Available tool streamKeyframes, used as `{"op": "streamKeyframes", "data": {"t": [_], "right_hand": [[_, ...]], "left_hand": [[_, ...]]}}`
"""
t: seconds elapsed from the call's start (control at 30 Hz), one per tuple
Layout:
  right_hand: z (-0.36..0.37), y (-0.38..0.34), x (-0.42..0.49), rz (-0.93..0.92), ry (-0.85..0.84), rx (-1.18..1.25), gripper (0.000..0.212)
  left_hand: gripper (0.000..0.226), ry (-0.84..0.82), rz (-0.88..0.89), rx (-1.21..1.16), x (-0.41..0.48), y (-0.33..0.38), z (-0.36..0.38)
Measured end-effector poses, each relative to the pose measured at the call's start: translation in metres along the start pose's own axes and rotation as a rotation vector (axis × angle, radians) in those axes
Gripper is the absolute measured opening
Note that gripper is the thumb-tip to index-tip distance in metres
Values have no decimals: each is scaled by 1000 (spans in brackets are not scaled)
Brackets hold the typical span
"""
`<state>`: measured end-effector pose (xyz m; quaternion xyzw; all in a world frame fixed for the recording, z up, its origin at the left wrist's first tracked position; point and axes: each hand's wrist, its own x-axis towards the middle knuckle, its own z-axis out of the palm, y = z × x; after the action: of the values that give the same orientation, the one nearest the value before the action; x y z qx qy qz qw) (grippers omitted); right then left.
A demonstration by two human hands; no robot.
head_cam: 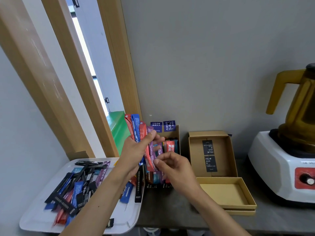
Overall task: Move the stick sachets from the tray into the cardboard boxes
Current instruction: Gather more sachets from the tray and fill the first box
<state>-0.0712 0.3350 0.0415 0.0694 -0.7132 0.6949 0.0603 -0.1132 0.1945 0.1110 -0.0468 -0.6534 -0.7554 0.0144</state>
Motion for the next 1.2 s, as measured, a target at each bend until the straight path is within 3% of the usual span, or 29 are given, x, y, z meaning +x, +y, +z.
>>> {"op": "streamKeyframes", "data": {"t": [0.2,0.27,0.4,0.57,0.73,0.83,0.9,0.97,1.1,1.2], "right_hand": [[-13,-3,3,-56,147,17,19],[-14,-2,1,-91,183,-57,24],[-16,1,-1,-110,197,-157,35],[-18,0,-2,-49,191,-36,41],[-18,2,-9,-42,167,31,35],[-16,5,-10,-27,143,-184,31],[-17,10,-11,-75,199,-507,34],[-18,18,-15,-213,271,-794,38],[-16,35,-21,-527,203,-1027,30],[-12,42,-22,-550,176,-1228,28]], "left_hand": [[51,88,31,182,8,2,-5],[46,113,36,223,10,3,-4],[9,145,71,169,15,4,-6],[5,104,94,146,10,8,-7],[15,117,117,275,11,9,-15],[16,124,198,438,14,7,-13],[16,86,216,546,16,5,-8],[21,37,199,669,19,3,-1],[22,-109,187,862,29,-6,17],[22,-167,213,926,33,-12,30]]}}
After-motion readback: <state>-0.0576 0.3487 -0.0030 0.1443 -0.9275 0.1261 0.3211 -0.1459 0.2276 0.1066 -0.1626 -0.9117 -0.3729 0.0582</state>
